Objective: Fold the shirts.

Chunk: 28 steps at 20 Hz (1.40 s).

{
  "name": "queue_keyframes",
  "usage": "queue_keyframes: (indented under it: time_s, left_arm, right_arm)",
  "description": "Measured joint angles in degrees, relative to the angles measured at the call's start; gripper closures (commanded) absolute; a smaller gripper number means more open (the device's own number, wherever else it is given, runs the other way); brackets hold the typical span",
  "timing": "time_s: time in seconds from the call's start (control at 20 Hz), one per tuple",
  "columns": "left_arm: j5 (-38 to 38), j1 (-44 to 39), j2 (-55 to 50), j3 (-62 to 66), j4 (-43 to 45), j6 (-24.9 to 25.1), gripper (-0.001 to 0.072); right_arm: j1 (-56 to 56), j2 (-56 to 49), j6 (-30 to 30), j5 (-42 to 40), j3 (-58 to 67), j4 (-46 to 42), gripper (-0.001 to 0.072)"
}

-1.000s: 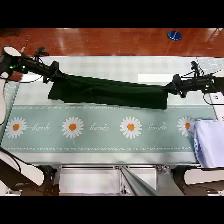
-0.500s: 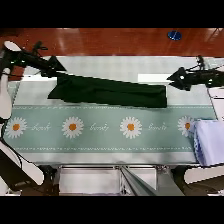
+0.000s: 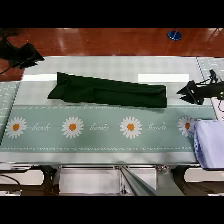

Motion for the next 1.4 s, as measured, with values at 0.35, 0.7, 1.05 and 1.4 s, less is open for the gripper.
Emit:
queue_keyframes:
  time_s: [0.35, 0.7, 1.05, 1.4]
  left_arm:
    - [6.5, -8.0, 9.4, -13.3, 0.7, 1.9, 0.0201]
    - [7.4, -12.6, 10.4, -14.8, 0.5, 2.6, 0.0682]
    - [7.4, -24.4, 6.6, -14.9, -3.3, 5.0, 0.0683]
    - [9.4, -45.5, -7.1, -10.9, -13.3, 5.3, 0.0684]
  right_arm:
    - [7.6, -7.5, -3.2, -3.7, -0.7, 11.5, 0.0309]
    - [13.0, -5.6, -4.9, -1.2, 1.9, 11.2, 0.0689]
    - [13.6, 25.4, 0.5, 5.5, -6.8, -2.3, 0.0688]
    - [15.0, 53.4, 9.2, 12.2, -11.8, -4.6, 0.0688]
